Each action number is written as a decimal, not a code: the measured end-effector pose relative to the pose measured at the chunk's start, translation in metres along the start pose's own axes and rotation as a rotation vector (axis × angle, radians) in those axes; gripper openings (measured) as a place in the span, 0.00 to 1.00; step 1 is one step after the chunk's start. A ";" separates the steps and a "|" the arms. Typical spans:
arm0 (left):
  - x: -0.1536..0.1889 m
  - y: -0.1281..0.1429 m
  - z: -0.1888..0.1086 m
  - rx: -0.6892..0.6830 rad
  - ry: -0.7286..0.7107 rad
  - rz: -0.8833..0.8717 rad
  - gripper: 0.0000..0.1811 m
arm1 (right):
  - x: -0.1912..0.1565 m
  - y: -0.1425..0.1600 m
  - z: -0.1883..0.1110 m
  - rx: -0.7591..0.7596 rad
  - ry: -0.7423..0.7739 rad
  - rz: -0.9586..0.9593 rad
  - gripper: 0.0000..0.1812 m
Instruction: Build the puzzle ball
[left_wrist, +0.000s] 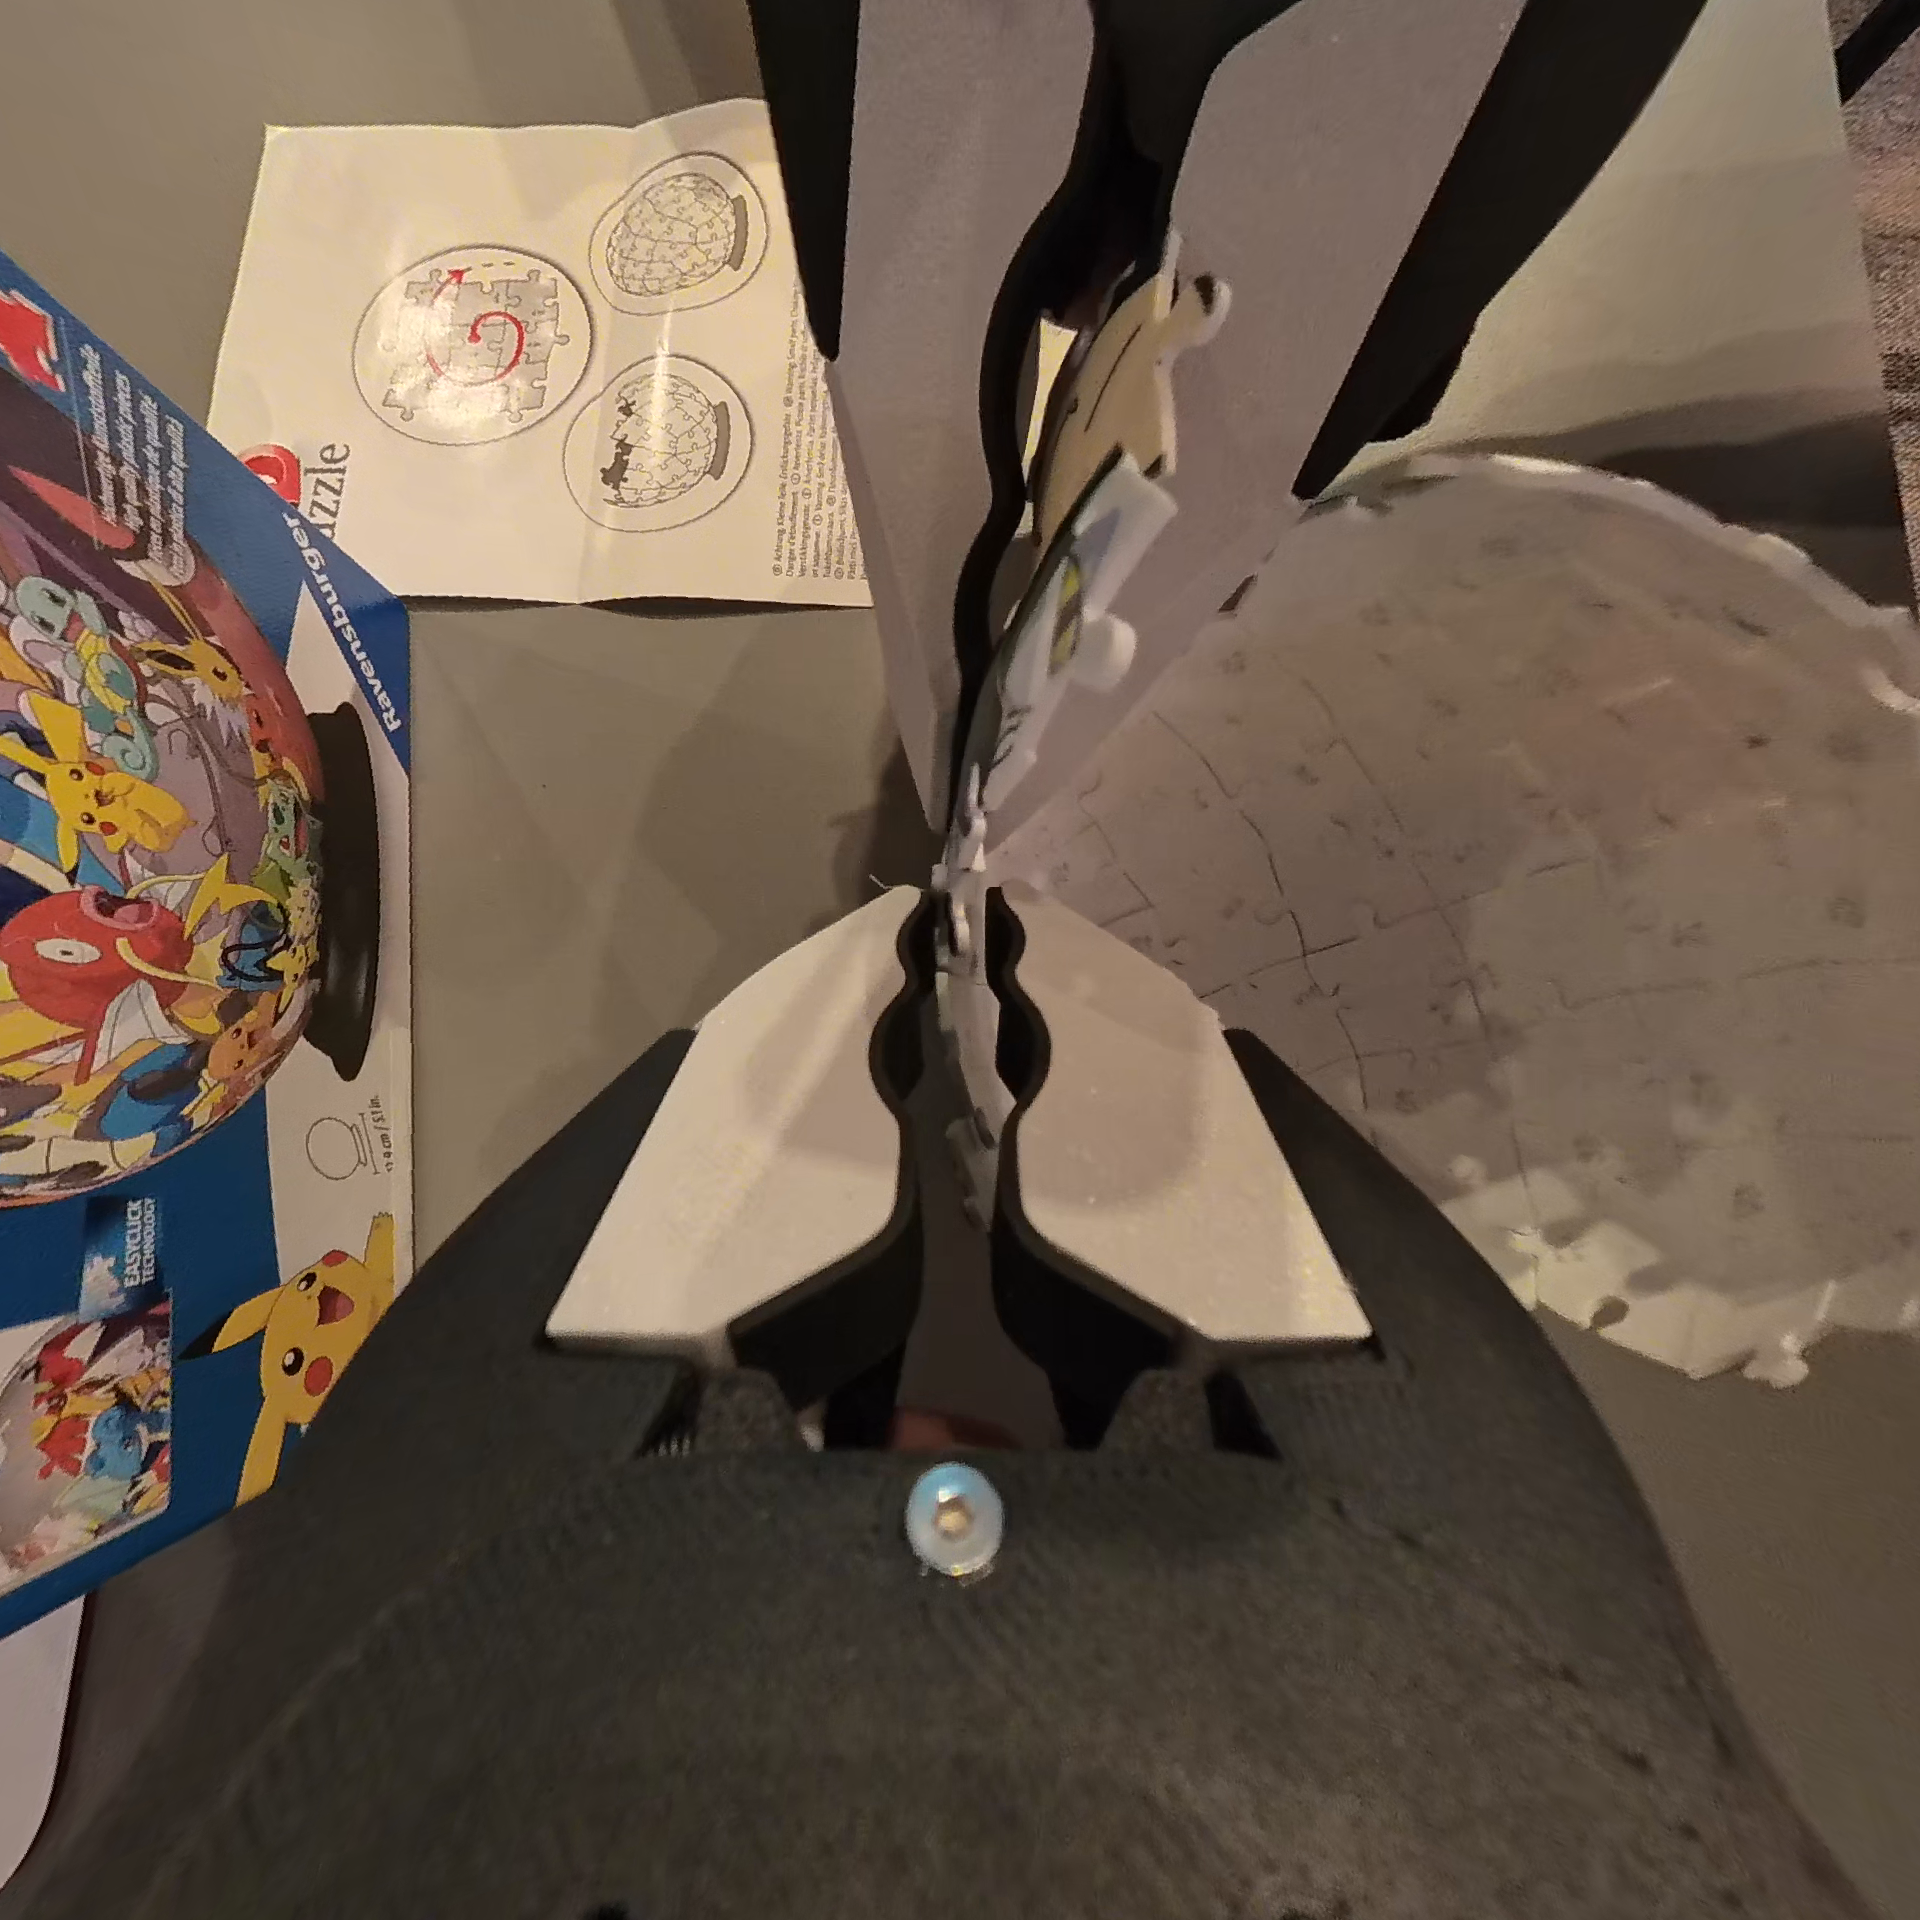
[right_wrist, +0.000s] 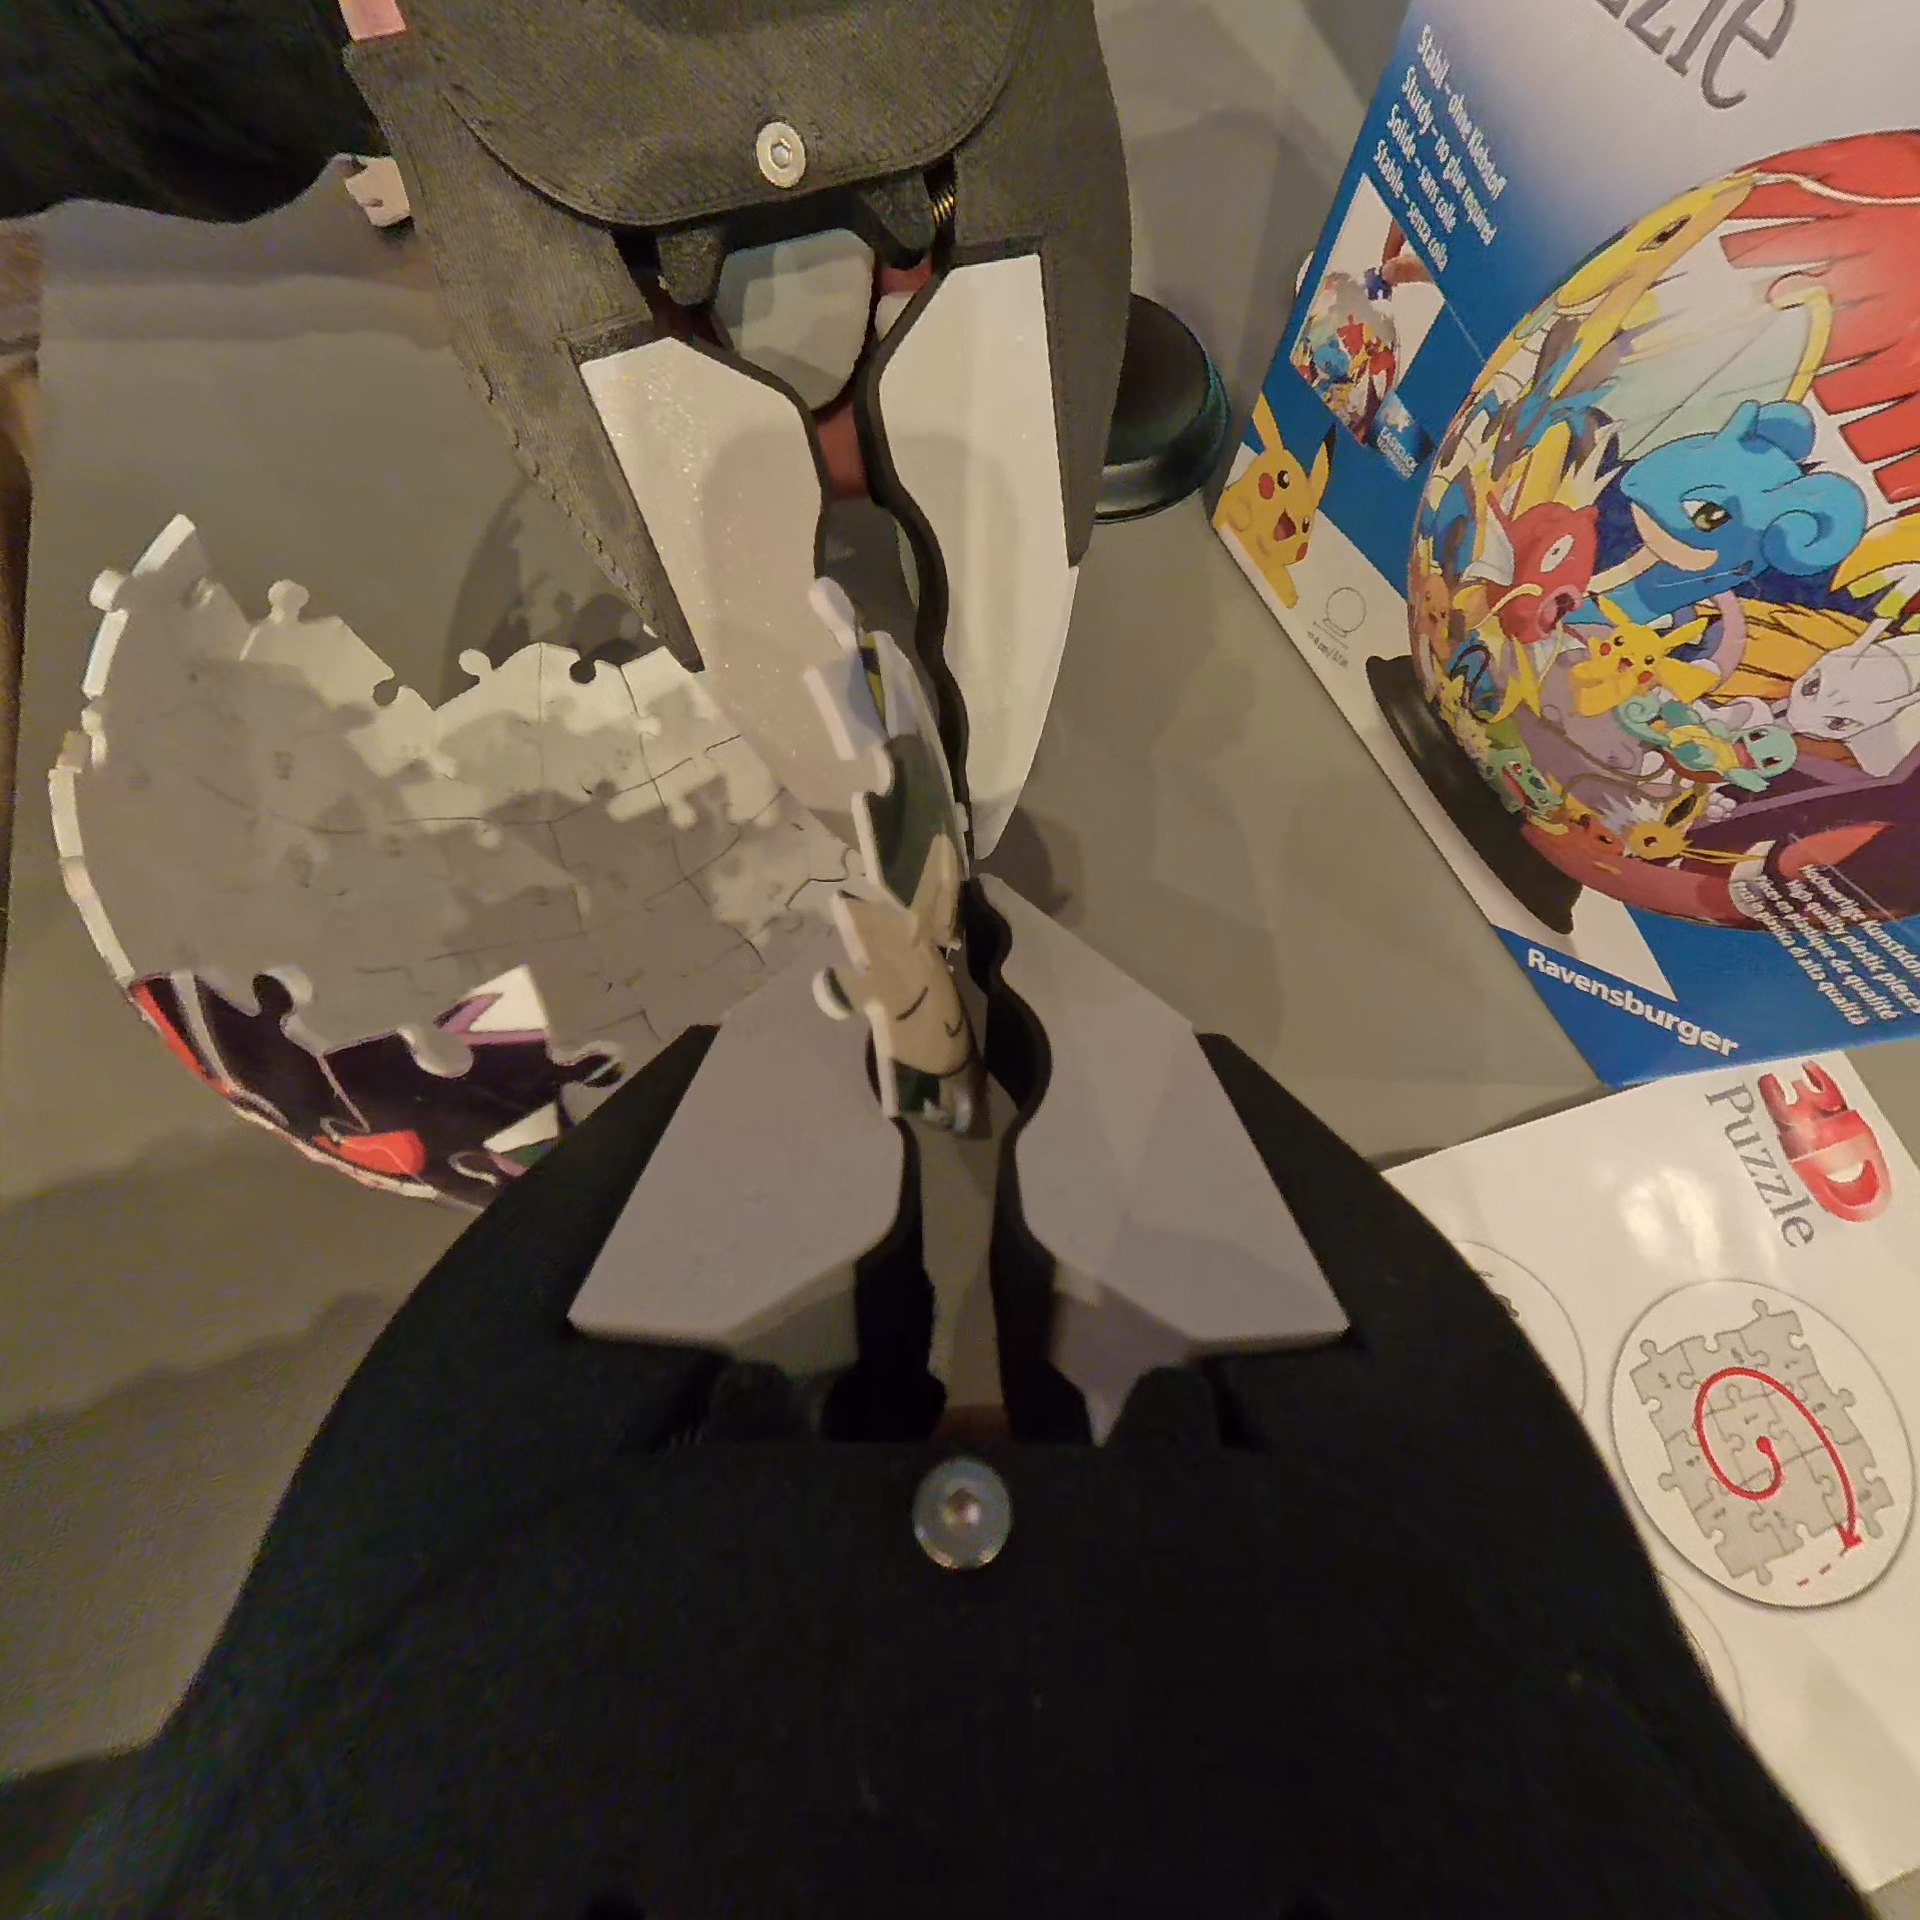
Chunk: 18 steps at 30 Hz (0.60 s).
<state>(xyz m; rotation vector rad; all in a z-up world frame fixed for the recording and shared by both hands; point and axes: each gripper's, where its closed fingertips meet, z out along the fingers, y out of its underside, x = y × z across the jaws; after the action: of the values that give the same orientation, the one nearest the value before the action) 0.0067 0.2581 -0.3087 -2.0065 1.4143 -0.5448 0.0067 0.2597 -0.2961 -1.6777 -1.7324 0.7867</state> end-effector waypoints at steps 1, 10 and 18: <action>0.000 0.000 0.000 0.000 0.000 0.002 0.05 | 0.000 0.000 0.000 -0.001 -0.001 0.002 0.00; 0.000 -0.001 0.001 0.000 -0.002 0.001 0.05 | 0.000 -0.002 0.000 0.001 -0.007 0.026 0.00; -0.002 -0.002 0.003 0.005 -0.009 -0.003 0.03 | 0.001 0.000 -0.001 -0.021 -0.006 0.038 0.00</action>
<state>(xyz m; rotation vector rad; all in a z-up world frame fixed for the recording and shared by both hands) 0.0093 0.2608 -0.3092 -2.0052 1.4033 -0.5403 0.0075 0.2608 -0.2958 -1.7286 -1.7225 0.7946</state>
